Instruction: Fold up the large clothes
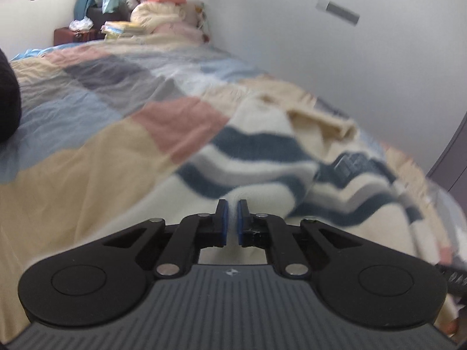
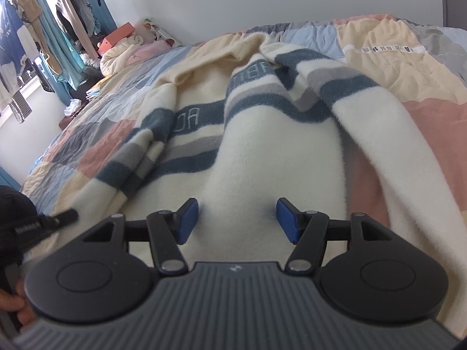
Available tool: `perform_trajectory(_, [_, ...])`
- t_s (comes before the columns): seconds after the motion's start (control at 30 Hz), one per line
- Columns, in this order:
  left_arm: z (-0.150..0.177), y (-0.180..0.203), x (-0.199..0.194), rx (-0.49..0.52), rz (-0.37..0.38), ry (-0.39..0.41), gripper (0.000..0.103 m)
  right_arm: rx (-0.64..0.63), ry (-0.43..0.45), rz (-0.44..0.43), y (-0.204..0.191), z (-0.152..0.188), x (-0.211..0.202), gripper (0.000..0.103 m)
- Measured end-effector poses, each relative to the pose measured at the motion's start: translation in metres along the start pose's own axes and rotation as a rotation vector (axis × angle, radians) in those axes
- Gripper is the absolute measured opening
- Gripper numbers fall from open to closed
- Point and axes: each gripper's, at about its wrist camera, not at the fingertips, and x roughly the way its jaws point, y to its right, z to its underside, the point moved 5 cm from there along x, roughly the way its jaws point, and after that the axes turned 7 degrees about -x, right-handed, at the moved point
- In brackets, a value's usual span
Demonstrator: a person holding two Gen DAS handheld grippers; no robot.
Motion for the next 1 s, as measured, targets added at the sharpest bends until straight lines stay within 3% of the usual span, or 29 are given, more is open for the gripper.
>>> perform_trajectory(0.1, [-0.008, 0.016, -0.003, -0.005, 0.108, 0.024, 0.008, 0.016, 0.004, -0.01, 0.001, -0.001, -0.002, 0.063])
perform_trajectory(0.17, [-0.002, 0.029, 0.001, 0.018, 0.171, -0.012, 0.008, 0.047, 0.013, -0.01, 0.006, -0.003, -0.004, 0.063])
perform_trajectory(0.27, [0.022, 0.044, 0.014, 0.041, 0.229, -0.118, 0.008, 0.08, 0.009, -0.001, 0.012, -0.003, -0.002, 0.063])
perform_trajectory(0.37, [0.054, 0.047, 0.034, 0.022, 0.25, -0.283, 0.008, 0.093, -0.001, 0.003, 0.014, -0.002, 0.001, 0.063])
perform_trajectory(0.47, [0.074, 0.046, 0.042, 0.028, 0.261, -0.363, 0.008, 0.084, -0.005, 0.012, 0.011, -0.002, 0.003, 0.063])
perform_trajectory(0.57, [0.072, 0.044, 0.033, 0.034, 0.271, -0.357, 0.011, 0.076, -0.011, 0.023, 0.009, -0.002, 0.005, 0.063])
perform_trajectory(0.63, [0.065, 0.04, 0.022, 0.011, 0.267, -0.34, 0.024, 0.067, -0.011, 0.028, 0.009, -0.001, 0.005, 0.063])
perform_trajectory(0.7, [0.049, 0.03, 0.003, -0.033, 0.269, -0.307, 0.044, 0.063, -0.011, 0.028, 0.008, -0.001, 0.004, 0.062])
perform_trajectory(0.73, [0.042, 0.026, -0.006, -0.05, 0.262, -0.284, 0.047, 0.068, -0.011, 0.026, 0.008, 0.0, 0.003, 0.062])
perform_trajectory(0.9, [-0.016, -0.002, -0.048, -0.117, 0.142, -0.14, 0.066, 0.077, -0.006, 0.005, 0.01, 0.001, -0.002, 0.062])
perform_trajectory(1.0, [-0.04, -0.028, -0.049, -0.156, 0.025, -0.142, 0.068, 0.089, -0.006, -0.008, 0.013, 0.002, -0.003, 0.062])
